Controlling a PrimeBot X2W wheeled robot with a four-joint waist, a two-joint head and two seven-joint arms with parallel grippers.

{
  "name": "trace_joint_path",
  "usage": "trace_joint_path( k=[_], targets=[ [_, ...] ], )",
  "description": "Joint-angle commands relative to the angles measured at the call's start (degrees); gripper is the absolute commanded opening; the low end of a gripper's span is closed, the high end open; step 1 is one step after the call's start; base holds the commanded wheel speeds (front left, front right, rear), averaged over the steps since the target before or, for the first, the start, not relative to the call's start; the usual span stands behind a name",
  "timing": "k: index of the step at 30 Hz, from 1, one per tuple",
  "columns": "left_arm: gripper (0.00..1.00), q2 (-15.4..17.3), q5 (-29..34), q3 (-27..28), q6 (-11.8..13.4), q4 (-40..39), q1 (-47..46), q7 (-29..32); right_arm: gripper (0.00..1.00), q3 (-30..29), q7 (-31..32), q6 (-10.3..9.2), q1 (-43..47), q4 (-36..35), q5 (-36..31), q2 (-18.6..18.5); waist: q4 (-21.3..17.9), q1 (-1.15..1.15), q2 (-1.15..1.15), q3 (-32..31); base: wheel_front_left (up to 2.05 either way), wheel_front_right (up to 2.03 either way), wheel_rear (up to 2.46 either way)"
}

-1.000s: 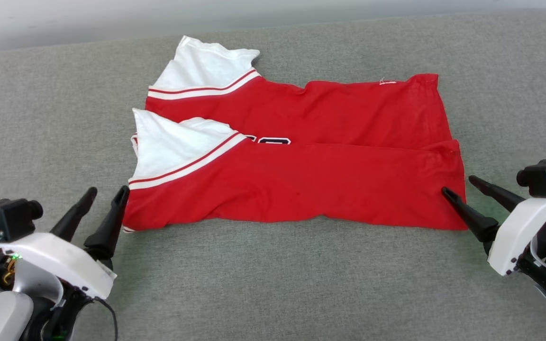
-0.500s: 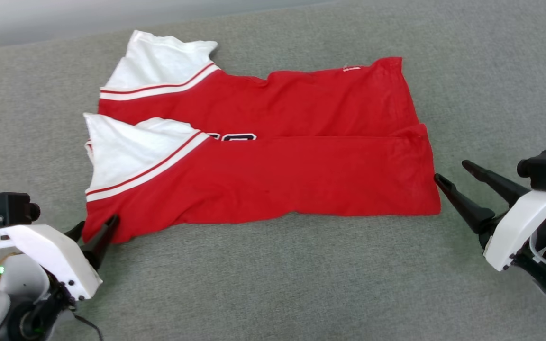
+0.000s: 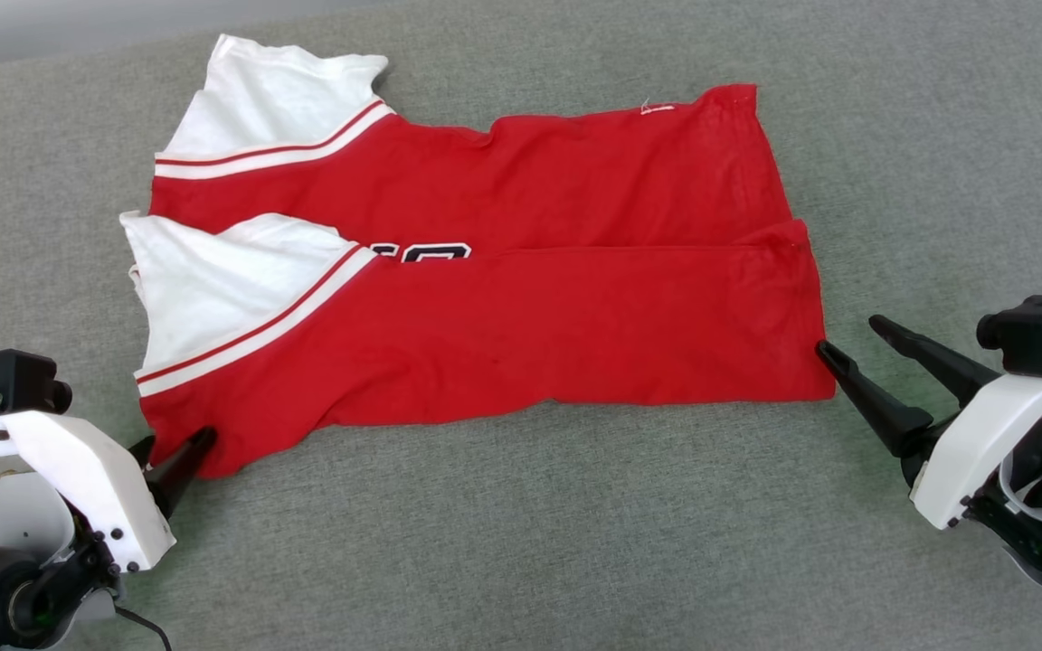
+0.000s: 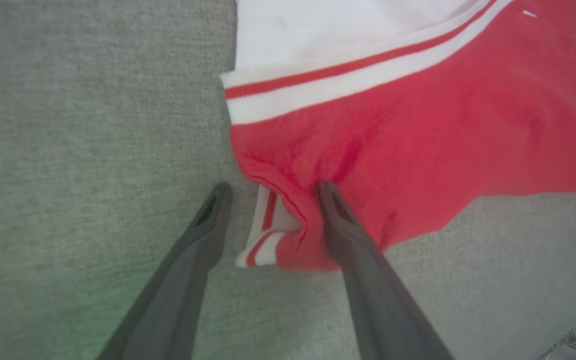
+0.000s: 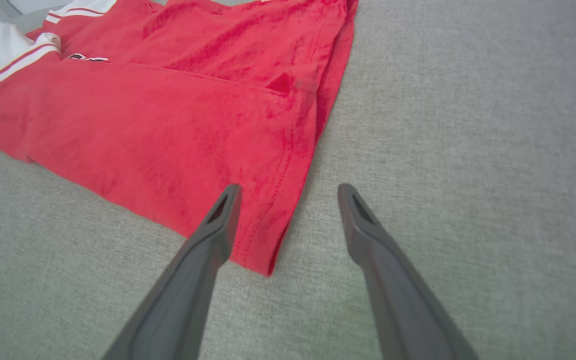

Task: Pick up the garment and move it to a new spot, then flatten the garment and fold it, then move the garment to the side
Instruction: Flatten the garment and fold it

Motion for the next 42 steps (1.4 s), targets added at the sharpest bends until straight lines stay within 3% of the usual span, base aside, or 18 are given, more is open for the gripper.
trace_joint_path(
  k=[1,2,9,14,23,28,39,41,42],
  targets=[
    [0.28,-0.9,-0.7,-2.4,0.4,1.3,2.2,1.8,1.0,-0.9,0.8,-0.03,1.1,-0.6,-0.1,0.5,0.2,0.0,0.0,0.1,0.0,0.0,0.0],
    [0.0,-1.0,-0.7,-2.4,0.3,1.1,2.1,1.8,1.0,-1.7,1.4,-0.02,1.6,-1.1,-0.4,0.5,0.3,0.0,0.0,0.1,0.0,0.0,0.0],
    [0.0,-1.9,-0.8,-1.4,-1.8,-0.1,1.1,-0.3,1.0,-7.5,8.8,-0.03,4.9,-4.4,-1.7,0.6,2.0,0.0,0.0,-0.8,0.0,0.0,0.0],
    [0.0,-2.5,-0.6,-1.1,-2.8,-1.3,0.7,-1.7,1.0,-13.0,18.3,-0.02,7.9,-7.4,-1.8,1.5,3.2,0.0,0.0,-1.4,0.0,0.0,0.0],
    [0.0,-4.5,0.1,-1.8,-3.9,-0.8,-0.6,-3.5,1.0,-23.5,35.7,-0.02,11.7,-10.7,-8.7,7.4,4.7,0.0,0.0,-1.7,0.0,0.0,0.0],
    [0.0,-4.9,0.2,-2.2,-3.8,-0.1,-1.5,-3.3,1.0,-25.7,41.1,-0.02,10.8,-10.7,-11.5,11.6,4.9,0.0,0.0,-0.9,0.0,0.0,0.0],
    [0.0,-6.3,0.5,-3.4,-4.4,1.5,-2.8,-3.1,1.0,-26.7,46.1,-0.03,8.4,-4.5,-16.6,15.4,5.6,0.0,0.0,0.5,0.0,0.0,0.0],
    [0.0,-6.5,0.3,-3.4,-4.5,2.0,-2.9,-3.2,0.84,-25.5,46.1,-0.02,8.3,-4.1,-15.5,15.6,5.8,0.0,0.0,0.6,0.0,0.0,0.0],
    [0.0,-6.6,0.3,-3.4,-4.6,2.2,-2.9,-3.2,0.5,-24.8,46.0,-0.02,8.2,-3.9,-14.7,15.9,5.9,0.0,0.0,0.6,0.0,0.0,0.0]
  ],
)
